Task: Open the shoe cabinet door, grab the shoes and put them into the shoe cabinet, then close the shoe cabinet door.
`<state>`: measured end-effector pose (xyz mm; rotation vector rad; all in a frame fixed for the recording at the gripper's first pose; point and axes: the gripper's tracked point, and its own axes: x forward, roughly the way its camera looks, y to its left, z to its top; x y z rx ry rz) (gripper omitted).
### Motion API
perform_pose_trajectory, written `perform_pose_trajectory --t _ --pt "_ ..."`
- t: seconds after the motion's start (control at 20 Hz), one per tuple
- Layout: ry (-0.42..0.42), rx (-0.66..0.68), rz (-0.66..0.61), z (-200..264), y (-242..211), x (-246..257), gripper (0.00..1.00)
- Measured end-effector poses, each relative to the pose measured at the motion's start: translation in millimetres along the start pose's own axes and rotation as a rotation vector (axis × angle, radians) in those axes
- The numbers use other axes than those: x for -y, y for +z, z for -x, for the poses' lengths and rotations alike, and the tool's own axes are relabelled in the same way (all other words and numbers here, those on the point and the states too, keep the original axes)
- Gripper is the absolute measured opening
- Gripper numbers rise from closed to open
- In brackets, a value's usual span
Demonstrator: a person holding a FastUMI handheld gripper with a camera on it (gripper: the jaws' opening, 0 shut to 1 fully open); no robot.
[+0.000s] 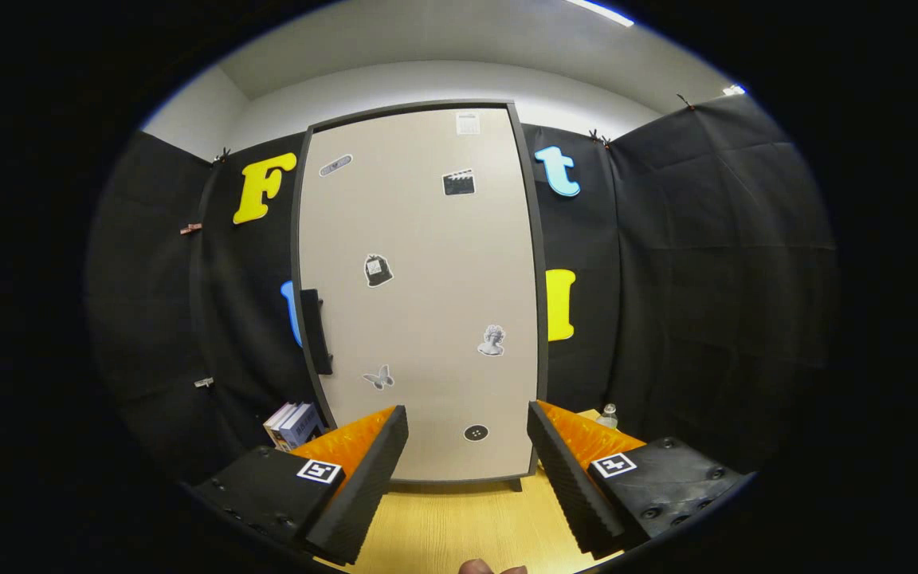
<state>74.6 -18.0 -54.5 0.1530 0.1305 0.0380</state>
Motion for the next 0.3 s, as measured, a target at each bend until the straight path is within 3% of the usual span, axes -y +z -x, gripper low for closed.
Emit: perform_pose_trajectory --t 0.3 --pt "0.018 0.001 0.015 -8.3 1.8 -11.6 0.98"
